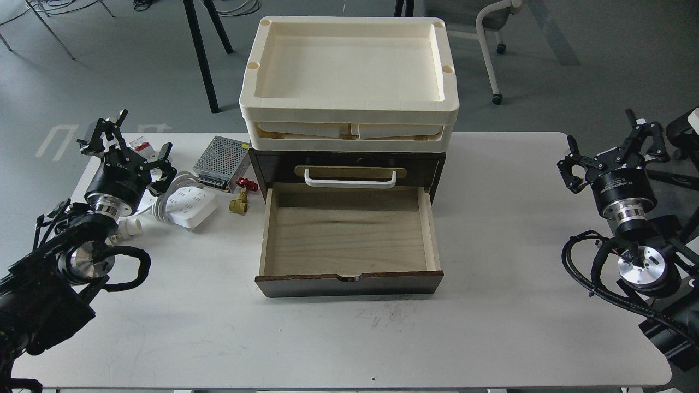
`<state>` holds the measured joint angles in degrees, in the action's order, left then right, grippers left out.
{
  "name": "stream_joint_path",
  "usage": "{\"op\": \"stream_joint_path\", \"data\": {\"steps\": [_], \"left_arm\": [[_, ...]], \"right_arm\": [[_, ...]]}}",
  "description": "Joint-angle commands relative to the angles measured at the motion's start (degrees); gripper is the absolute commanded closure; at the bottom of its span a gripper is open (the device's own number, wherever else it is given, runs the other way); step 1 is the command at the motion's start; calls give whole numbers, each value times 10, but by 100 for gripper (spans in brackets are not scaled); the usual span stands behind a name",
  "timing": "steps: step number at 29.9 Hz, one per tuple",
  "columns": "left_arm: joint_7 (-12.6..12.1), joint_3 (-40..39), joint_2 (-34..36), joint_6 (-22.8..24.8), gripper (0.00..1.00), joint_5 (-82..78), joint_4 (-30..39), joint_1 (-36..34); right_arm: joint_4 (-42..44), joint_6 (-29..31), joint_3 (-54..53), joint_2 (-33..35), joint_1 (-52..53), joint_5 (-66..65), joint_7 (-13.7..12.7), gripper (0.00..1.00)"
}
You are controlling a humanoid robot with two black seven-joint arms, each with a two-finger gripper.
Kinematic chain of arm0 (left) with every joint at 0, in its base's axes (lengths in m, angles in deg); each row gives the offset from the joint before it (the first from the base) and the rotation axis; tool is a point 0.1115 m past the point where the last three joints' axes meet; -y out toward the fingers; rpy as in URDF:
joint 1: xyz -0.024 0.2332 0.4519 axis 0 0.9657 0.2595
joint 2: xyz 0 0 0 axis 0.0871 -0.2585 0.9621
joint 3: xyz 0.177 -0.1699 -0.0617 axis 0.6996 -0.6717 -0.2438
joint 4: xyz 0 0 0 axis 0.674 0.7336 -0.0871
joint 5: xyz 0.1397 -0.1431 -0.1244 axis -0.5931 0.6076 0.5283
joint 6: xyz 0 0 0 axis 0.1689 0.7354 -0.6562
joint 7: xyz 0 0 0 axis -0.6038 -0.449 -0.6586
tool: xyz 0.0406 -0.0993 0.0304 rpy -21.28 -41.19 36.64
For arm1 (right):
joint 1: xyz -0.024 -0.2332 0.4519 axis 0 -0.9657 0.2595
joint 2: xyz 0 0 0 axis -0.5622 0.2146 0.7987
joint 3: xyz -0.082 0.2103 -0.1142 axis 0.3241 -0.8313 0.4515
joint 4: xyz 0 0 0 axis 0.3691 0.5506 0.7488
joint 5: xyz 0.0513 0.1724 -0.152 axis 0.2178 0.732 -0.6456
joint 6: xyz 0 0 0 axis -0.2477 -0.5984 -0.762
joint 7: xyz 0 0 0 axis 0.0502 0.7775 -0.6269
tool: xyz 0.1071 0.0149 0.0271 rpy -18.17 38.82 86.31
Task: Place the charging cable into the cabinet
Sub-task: 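Move the left gripper toward the white charging cable beside the cabinet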
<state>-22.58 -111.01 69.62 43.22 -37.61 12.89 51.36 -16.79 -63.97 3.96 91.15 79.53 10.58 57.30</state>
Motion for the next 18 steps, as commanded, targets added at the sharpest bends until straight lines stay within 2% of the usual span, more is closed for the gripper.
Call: {"op": "stream_joint_path", "data": {"steps": [1,10,18], "left_arm": [[0,-30,7,0,0,0,1,2],[0,-31,14,0,0,-1,4,-4],[0,-31,108,0,1,-7,87,-5]], "right_arm": [[0,-2,0,-1,0,-1,2,0],[0,-2,1,-1,0,-1,2,0],[0,0,2,-1,0,-1,3,0]]}}
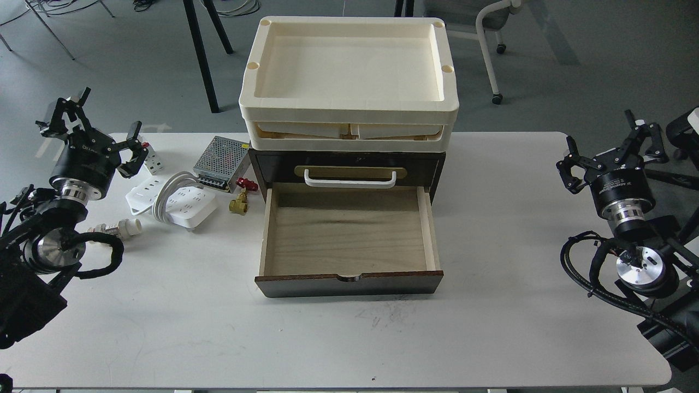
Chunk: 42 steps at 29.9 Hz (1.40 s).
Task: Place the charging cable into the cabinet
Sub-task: 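Move the left gripper toward the white charging cable beside the cabinet, then lower the left gripper onto the white charging cable and close it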
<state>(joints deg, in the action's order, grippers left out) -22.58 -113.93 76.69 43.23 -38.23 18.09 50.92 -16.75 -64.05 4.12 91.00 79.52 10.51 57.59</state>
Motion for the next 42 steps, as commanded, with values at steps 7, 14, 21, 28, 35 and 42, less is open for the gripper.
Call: {"op": "stream_joint_path", "data": {"steps": [7,14,21,28,35,42], "left_arm": [[0,2,144,0,1,-147,134,-28],[0,2,164,-66,1,-577,184,-64],[0,3,152,-108,9,-835,186,-67],[0,48,106,-205,9,-1073,121,-82],[0,114,61,-255,9,-1122,33,-94],[0,242,-45,-326,10,-1112,-157,-131]], "right_arm": [[0,1,1,0,0,-1,0,0],[0,1,2,-1,0,-1,0,0],[0,1,1,-1,0,-1,1,0],[0,1,2,-1,0,-1,1,0],[0,1,4,-1,0,-3,1,0],[-1,1,5,-1,0,-1,1,0]]}}
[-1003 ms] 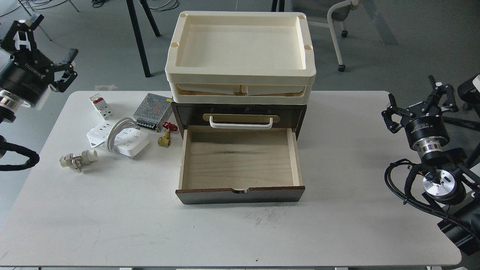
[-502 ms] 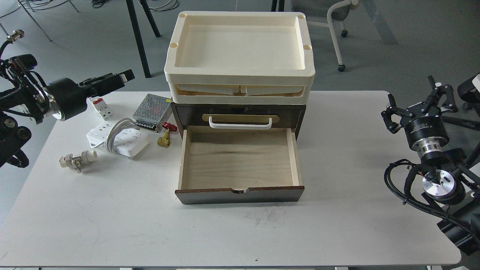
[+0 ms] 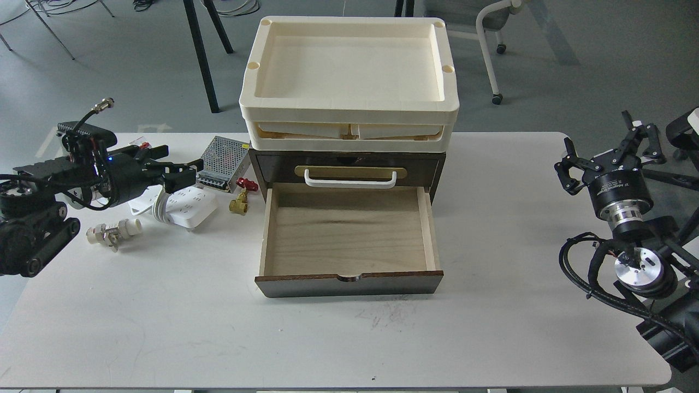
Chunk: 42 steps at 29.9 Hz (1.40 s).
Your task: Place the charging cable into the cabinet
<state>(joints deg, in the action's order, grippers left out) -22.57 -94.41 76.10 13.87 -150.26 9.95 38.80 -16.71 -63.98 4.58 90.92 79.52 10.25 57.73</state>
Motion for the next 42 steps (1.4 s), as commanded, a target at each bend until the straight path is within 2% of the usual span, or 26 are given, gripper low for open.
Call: {"op": "stream_joint_path", "data": {"steps": [1,4,8,13,19,26,30,42], "left_arm": [[0,57,-54,-41,11,10,-103,-11],[0,67,-84,-45,14,23,-168,-10],[0,68,-97,-46,18,36,-200,-8],[0,69,-106,-44,37,35,-202,-6],[0,70,-123,-44,59,35,-245,-4],[0,106,-123,-47,87,37,-261,-4],[0,107,-124,-47,91,53,-264,-6],[0,108,-132,-42,92,133,-262,-41]], "right_arm": [[-1,0,0,1,0,2,0,0],[-1,1,0,1,0,0,0,0],[-1,1,1,0,0,0,0,0],[-1,1,1,0,0,2,0,0],[-1,2,2,1,0,2,0,0],[-1,2,2,1,0,0,0,0],[-1,2,2,1,0,0,0,0],[-1,2,2,0,0,0,0,0]]}}
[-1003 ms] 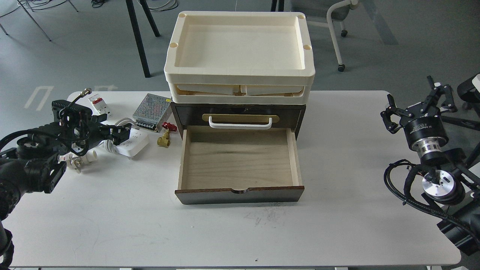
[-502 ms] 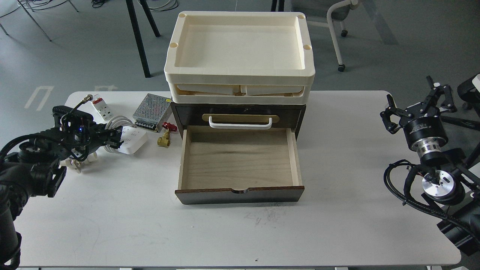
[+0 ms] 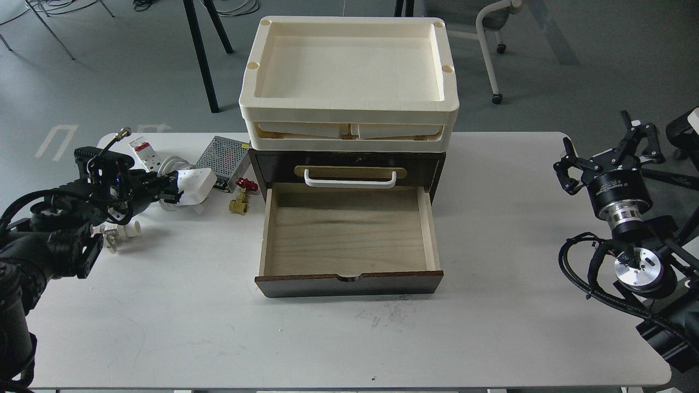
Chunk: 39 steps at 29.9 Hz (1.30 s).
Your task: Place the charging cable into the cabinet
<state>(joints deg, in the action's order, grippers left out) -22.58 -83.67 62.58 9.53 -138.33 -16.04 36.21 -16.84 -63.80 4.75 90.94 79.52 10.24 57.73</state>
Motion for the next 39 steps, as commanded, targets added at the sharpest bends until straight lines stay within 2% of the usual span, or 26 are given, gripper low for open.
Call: {"op": "stream_joint_path", "data": {"steps": [1,9,14,27,31,35,39], "left_arm": [[0,1,7,2,92,14,-4,-20],[0,2,70,23,92,7,-8,-59],[0,0,100,24,97,14,-8,-92],[0,1,131,30,99,48,-7,-277],[0,3,127,54,98,48,1,-342],[0,18,107,98,98,47,48,-403],[0,31,113,146,98,48,176,-444]], "right_arm": [[0,0,0,0,0,0,0,0],[0,0,0,0,0,0,0,0],[0,0,1,0,0,-1,0,0],[1,0,1,0,0,-1,0,0],[1,0,1,-1,0,-2,0,0],[2,0,1,-1,0,-3,0,0],[2,0,1,-1,0,-3,0,0]]}}
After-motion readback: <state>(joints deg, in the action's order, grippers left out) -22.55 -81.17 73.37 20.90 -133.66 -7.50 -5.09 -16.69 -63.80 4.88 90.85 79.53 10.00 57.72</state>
